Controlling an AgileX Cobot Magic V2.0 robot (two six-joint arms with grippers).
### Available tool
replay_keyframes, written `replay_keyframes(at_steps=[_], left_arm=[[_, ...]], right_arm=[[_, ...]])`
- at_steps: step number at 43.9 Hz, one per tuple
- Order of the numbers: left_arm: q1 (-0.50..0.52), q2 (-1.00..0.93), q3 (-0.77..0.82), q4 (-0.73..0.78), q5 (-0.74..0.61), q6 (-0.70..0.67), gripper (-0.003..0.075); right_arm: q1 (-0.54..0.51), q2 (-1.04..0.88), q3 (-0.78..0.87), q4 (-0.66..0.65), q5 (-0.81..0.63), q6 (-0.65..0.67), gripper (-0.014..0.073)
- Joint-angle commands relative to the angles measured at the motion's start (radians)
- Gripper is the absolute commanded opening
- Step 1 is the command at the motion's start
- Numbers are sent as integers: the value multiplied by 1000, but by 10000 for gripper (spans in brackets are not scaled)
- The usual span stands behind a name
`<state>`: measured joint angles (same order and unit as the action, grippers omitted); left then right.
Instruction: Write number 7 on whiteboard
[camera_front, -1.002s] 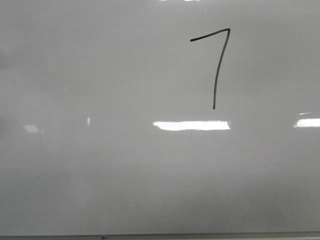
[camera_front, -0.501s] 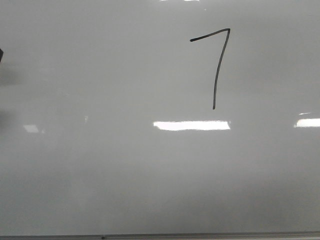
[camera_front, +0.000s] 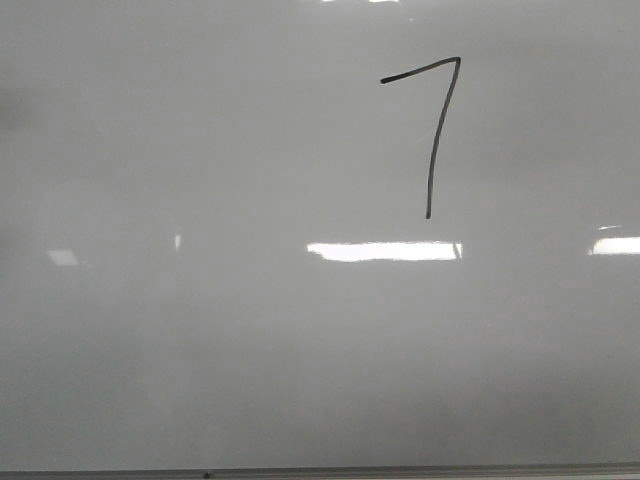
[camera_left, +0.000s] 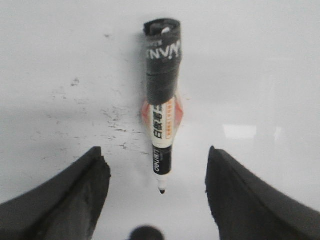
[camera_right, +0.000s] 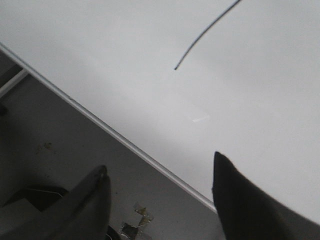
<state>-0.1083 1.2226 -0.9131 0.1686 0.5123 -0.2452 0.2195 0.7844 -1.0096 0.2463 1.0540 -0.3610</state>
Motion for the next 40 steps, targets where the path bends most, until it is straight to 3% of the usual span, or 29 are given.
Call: replay_keyframes(at_steps=[1, 8, 17, 25, 30, 40], left_arm=[[-69, -131, -38, 4, -1, 25, 427], [-216, -328, -31, 4, 61, 59, 427], [-360, -546, 45, 2, 109, 67, 427], [-394, -666, 129, -22, 139, 67, 415], [-392, -683, 156, -22, 139, 67, 326], [-392, -682, 166, -22, 137, 67, 59]], right_arm=[[-7, -25, -31, -106, -48, 176, 423], [-7, -84, -8, -189, -50, 336, 339], [-7, -196, 81, -189, -85, 342, 318], [-7, -246, 107, -189, -83, 342, 318], [-7, -247, 107, -189, -83, 342, 290], [-7, -247, 107, -189, -83, 339, -11]])
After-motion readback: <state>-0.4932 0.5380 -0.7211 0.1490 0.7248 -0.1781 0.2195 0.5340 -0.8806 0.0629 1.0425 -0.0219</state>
